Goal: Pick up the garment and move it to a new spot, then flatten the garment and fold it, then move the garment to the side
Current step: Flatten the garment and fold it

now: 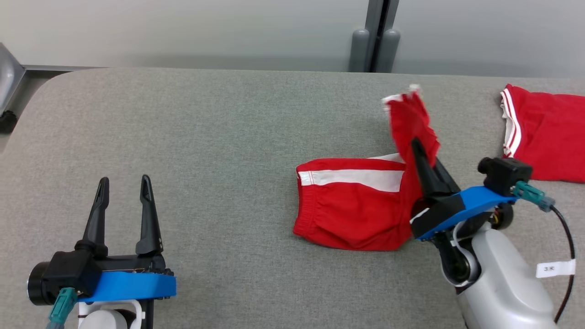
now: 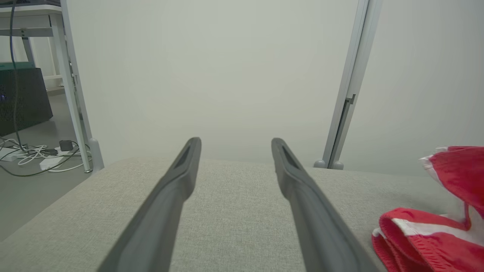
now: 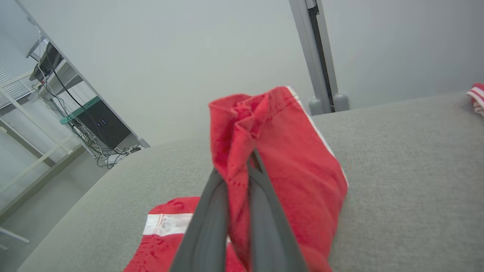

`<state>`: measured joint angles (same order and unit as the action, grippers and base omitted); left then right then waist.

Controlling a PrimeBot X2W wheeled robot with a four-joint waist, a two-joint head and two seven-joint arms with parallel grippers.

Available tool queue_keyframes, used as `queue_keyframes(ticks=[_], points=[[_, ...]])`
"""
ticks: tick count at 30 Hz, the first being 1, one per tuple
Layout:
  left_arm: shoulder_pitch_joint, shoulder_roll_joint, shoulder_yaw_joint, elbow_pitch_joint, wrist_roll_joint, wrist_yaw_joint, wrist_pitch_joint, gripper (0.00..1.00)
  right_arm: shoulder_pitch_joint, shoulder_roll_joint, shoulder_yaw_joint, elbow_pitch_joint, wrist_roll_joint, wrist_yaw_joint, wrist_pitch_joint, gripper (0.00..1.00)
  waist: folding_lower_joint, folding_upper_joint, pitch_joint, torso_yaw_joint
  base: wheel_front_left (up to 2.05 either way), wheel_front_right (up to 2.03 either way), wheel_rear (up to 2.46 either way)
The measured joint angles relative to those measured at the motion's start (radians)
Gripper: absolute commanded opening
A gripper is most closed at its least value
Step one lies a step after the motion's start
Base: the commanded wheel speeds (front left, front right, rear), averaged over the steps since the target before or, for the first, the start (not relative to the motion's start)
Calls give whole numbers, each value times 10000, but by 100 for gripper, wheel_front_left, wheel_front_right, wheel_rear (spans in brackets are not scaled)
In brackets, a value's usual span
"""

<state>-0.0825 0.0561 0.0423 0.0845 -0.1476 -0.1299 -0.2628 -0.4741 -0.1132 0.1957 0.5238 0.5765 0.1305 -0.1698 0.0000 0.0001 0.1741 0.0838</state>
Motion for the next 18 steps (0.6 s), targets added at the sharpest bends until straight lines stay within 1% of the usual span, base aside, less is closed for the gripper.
queue_keyframes(ticks=[6, 8, 18], points=[[-5, -4, -4, 59, -23, 0, 0, 100, 50, 351, 497, -729, 46, 0, 468, 0, 0, -1, -42, 186, 0, 0, 0], [-4, -6, -4, 77, -27, 0, 0, 100, 232, 445, 869, -943, -35, 0, 606, 0, 0, 0, -70, 243, 0, 0, 0], [117, -27, 13, 94, -94, 0, 0, 100, 1316, 570, 1793, -1281, -278, 0, 646, 0, 0, -1, -119, 320, 0, 0, 0]])
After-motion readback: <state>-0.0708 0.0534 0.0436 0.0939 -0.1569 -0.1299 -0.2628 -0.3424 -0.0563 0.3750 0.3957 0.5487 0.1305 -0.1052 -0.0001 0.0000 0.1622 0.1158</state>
